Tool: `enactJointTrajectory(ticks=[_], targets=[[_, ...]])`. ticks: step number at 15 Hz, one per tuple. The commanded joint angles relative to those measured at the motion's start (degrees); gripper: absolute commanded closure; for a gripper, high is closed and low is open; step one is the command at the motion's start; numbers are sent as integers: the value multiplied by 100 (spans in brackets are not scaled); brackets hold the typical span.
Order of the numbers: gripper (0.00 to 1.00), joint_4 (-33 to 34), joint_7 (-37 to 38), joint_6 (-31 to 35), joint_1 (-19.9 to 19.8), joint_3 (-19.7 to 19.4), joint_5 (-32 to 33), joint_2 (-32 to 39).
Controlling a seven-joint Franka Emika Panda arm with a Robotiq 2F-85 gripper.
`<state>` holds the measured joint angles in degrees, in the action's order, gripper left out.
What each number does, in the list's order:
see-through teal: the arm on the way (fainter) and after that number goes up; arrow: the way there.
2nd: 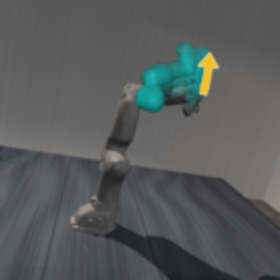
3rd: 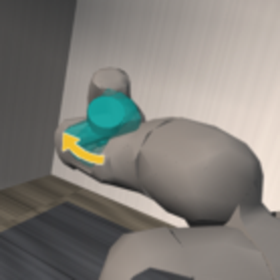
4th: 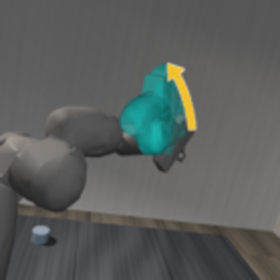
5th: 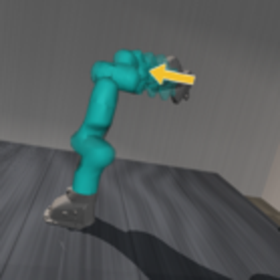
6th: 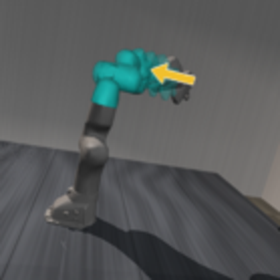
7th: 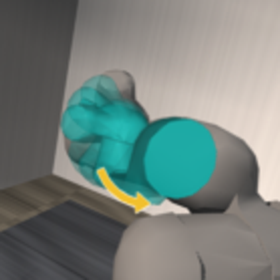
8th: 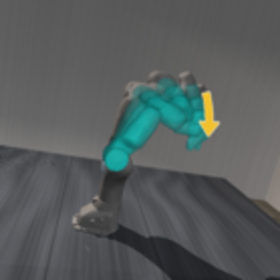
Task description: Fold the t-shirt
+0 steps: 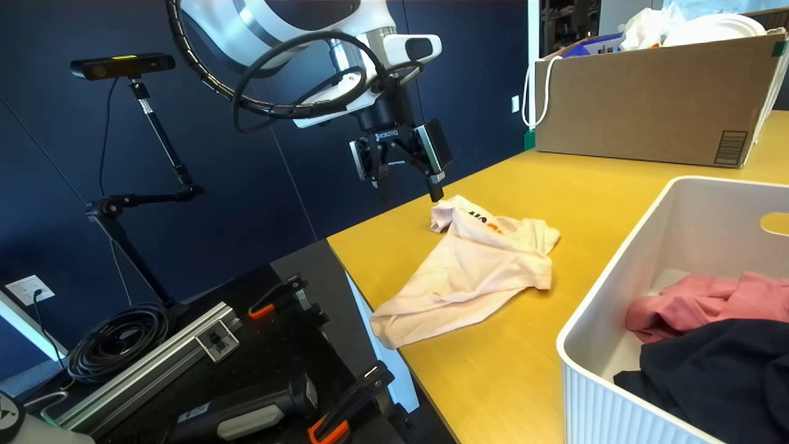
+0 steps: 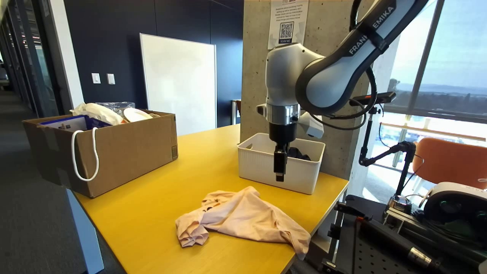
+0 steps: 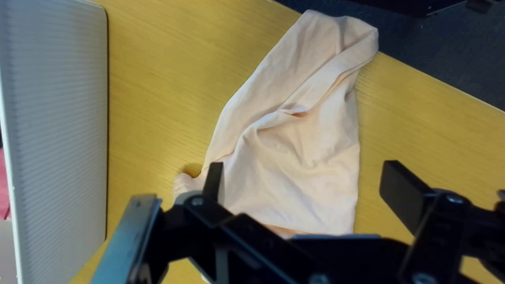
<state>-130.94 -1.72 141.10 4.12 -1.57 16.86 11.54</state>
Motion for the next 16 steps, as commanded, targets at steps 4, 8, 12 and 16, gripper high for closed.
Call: enactJointTrajectory(ticks=[4, 8, 12, 16], targets=[[0, -640, 779, 98, 153, 124, 138, -310], [0, -1173, 1277, 202, 310, 246, 172, -355], [0, -1442, 1700, 632, 367, 165, 550, 44], [0, -1282, 2029, 1464, 465, -126, 1014, 842]])
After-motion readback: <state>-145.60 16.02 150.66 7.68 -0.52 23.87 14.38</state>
